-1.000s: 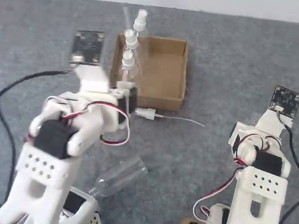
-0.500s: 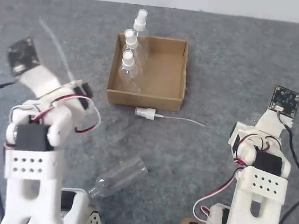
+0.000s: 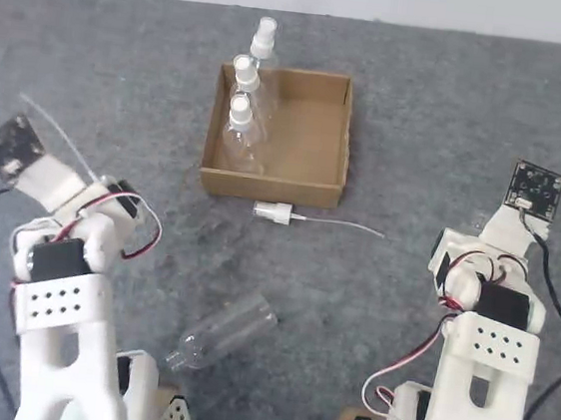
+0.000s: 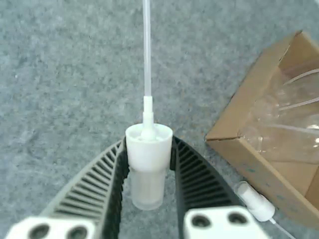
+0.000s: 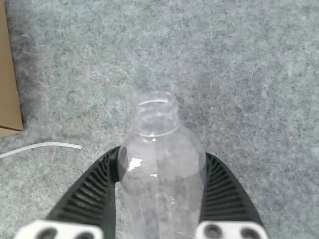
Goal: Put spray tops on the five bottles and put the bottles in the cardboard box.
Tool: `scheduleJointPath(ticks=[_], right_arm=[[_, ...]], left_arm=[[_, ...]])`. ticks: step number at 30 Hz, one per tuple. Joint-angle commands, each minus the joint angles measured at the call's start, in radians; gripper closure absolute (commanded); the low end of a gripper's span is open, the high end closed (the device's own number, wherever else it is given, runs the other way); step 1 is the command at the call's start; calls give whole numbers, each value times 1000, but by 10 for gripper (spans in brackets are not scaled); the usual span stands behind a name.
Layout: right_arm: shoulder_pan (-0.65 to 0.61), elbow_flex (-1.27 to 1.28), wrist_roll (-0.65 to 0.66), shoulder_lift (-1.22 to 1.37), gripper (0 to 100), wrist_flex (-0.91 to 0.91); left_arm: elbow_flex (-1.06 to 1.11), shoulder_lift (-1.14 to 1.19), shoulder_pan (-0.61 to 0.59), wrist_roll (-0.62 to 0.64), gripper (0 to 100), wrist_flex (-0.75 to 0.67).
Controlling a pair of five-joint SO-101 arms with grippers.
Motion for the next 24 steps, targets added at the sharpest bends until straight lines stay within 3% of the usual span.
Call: scheduleJointPath(ticks=[1,8,12,24], right_arm=[[12,-17,-2,-38,923,-21],[12,-17,-2,-38,923,-21],[12,-17,0,-38,923,-21],[12,-17,0,-38,923,-21]], left_arm=[[7,-29,20,132,987,-31],[30,-28,20,235,987,-28],[15,-26,43,322,988,52],[-27,-26,51,400,988,101]])
